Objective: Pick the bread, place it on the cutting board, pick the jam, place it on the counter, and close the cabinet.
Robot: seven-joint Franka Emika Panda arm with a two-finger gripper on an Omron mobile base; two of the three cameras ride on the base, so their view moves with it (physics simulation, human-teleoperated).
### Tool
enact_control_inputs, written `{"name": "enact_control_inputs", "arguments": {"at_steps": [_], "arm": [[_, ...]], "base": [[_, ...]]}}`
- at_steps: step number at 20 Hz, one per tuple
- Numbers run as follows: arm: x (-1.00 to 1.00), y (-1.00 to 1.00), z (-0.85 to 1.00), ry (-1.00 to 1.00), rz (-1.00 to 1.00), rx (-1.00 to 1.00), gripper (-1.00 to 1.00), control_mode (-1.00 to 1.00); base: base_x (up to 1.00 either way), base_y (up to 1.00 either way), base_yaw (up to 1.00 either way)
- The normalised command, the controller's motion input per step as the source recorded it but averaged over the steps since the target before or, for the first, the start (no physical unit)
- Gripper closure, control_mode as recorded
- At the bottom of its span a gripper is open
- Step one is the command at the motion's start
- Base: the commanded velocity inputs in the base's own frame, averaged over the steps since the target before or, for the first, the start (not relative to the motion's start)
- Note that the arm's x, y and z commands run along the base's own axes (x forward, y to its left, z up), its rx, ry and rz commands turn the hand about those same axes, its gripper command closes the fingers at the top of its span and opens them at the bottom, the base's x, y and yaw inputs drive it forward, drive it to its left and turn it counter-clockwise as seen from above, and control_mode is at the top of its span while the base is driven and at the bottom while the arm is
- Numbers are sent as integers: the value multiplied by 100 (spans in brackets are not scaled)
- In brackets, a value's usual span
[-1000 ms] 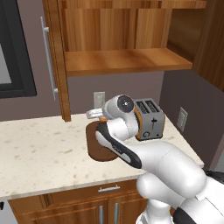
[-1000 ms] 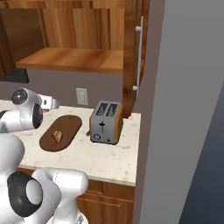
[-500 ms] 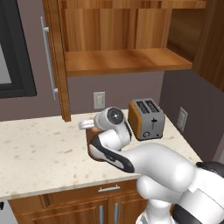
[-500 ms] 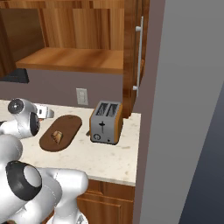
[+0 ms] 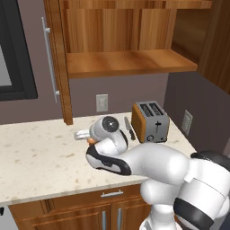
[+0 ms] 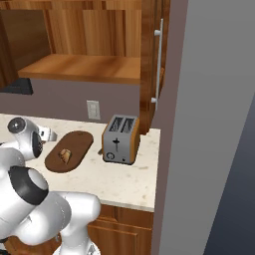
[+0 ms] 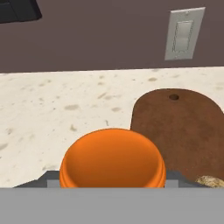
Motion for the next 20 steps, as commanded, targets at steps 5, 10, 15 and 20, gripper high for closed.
{"name": "enact_control_inputs", "arguments": {"at_steps": [5,10,15,20], "arm": [[0,25,-26,0,0,0,100,-100],[0,27,-17,2,0,0,100,-100],[0,16,-11,5,0,1,100,-100],[0,6,-2,2,0,0,100,-100]], "base": [[0,0,0],[0,0,0],[0,0,0],[0,0,0]]}}
